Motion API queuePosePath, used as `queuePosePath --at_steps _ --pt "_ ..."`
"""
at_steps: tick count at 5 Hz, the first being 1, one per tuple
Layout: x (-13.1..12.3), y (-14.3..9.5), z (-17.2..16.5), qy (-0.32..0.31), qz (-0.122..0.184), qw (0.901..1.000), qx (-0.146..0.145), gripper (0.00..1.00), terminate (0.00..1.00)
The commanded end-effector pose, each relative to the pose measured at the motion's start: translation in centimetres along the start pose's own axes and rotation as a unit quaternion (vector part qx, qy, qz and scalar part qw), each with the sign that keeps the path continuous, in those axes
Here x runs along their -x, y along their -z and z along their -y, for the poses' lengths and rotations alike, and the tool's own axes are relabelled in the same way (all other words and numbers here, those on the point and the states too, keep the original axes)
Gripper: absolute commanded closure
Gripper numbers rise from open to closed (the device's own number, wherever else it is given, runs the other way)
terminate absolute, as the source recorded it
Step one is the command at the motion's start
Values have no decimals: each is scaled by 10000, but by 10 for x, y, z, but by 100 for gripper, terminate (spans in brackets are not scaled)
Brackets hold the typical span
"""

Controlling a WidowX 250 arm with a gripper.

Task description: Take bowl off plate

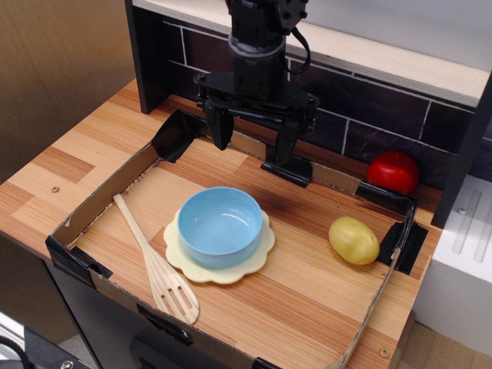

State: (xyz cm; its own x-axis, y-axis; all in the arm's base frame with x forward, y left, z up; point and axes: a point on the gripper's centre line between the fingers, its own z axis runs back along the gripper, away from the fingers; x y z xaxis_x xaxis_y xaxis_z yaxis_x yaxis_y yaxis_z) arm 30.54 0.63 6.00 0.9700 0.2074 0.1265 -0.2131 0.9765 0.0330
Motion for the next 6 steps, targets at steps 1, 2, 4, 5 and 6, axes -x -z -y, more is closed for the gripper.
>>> queuePosePath --at_steps 1,2,4,5,6 --pt "0 0 0 0 0 10000 0 0 0" --pt "0 -5 2 1260 -142 9919 26 0 0" --pt "2 -9 0 3661 -246 9296 335 0 0" --pt "7 -3 0 4779 -42 8771 475 0 0" --pt "14 5 -4 5842 -133 8099 501 0 0"
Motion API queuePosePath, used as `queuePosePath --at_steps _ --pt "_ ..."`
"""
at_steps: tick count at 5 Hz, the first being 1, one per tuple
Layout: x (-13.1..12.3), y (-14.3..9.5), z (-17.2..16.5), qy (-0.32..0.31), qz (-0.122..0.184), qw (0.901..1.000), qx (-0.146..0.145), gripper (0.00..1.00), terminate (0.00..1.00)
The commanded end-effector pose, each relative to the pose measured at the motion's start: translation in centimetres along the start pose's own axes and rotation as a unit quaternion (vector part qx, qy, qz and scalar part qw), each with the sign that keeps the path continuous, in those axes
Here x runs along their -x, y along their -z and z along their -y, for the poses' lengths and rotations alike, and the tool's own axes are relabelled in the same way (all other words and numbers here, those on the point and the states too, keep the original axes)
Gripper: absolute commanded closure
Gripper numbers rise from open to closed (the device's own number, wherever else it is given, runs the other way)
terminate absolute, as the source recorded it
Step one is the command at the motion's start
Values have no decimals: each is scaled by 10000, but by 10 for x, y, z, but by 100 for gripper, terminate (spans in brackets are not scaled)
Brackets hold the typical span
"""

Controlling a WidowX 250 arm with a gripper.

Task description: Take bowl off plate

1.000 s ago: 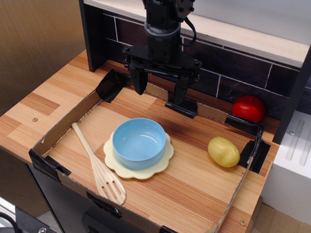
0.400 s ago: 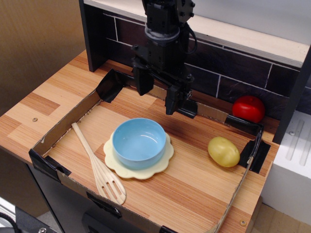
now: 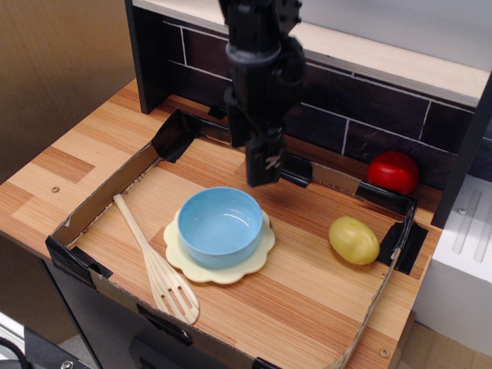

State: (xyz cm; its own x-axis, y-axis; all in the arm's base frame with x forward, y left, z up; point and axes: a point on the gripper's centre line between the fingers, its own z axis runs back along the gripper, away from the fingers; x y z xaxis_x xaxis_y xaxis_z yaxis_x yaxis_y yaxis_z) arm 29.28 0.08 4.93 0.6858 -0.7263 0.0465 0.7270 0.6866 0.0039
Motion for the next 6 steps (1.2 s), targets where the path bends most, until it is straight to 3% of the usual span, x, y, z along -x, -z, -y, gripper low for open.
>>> queuePosePath --at_steps 1,3,4,6 --pt "16 -1 -7 1669 91 9859 -109 0 0" --pt "27 19 -15 1815 -100 9831 -227 0 0" --pt "27 21 -10 1866 -66 9823 -141 100 0" --pt "27 16 -8 1647 106 9862 -102 100 0"
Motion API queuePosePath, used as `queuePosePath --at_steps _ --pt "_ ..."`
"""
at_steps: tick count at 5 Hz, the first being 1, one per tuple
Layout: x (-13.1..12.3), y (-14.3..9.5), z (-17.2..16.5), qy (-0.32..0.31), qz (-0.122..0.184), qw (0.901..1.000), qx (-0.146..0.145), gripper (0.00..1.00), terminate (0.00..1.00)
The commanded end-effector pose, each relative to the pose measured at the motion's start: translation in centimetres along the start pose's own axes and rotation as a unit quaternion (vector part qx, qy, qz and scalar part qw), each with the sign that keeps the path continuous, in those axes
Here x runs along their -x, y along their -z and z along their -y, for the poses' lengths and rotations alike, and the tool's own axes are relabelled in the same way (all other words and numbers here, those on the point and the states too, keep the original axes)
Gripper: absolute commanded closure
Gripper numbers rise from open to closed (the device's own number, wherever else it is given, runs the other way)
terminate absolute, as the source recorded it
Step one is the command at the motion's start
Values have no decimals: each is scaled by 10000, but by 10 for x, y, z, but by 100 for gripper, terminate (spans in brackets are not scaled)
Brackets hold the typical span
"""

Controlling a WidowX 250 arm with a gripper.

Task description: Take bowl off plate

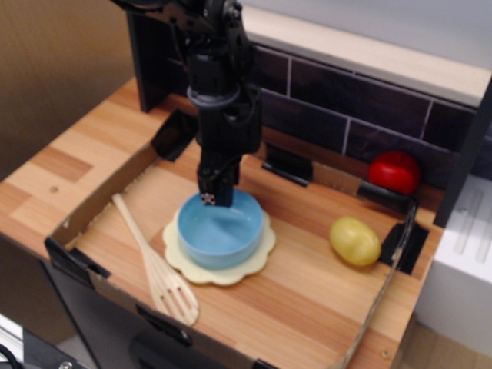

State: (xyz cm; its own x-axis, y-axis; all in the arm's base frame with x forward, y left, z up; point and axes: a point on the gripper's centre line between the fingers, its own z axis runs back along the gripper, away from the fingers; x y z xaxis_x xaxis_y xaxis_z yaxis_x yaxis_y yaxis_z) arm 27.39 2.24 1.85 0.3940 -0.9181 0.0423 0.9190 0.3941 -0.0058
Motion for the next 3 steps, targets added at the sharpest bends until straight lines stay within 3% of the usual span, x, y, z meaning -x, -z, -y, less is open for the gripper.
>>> queuePosePath --at_steps 1,2,3 --pt "-4 -28 -6 -270 221 9991 -242 100 0" --pt "-10 -46 -5 -614 301 9971 -324 100 0" --pt "-22 -54 7 -563 438 9972 -226 100 0"
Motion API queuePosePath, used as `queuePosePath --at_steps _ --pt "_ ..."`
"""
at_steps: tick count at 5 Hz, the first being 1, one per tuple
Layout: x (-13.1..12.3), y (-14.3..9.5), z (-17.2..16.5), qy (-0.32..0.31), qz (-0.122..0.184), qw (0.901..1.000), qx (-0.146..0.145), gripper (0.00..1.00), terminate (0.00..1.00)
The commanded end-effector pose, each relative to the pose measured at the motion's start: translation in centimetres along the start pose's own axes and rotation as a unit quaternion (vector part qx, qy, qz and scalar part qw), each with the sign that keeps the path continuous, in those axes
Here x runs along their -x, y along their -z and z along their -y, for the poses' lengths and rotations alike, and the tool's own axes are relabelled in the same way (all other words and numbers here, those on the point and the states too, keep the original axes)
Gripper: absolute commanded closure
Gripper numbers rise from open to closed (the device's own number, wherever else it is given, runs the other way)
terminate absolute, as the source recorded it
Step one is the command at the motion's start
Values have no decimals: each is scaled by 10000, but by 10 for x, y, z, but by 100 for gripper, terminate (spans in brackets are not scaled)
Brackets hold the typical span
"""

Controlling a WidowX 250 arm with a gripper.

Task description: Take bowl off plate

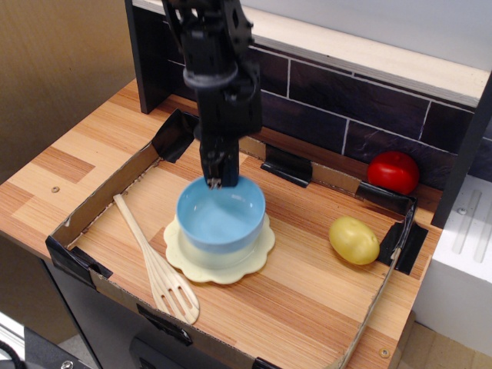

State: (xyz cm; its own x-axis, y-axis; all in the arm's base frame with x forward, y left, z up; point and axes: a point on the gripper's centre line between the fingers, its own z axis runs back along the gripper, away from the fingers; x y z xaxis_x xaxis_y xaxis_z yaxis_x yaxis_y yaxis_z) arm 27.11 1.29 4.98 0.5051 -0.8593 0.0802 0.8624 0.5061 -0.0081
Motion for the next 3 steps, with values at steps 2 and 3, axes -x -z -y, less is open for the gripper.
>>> queuePosePath --at_steps 2,3 --pt "-37 -4 51 176 71 9997 123 100 0" --pt "-43 7 68 273 -11 9995 154 100 0"
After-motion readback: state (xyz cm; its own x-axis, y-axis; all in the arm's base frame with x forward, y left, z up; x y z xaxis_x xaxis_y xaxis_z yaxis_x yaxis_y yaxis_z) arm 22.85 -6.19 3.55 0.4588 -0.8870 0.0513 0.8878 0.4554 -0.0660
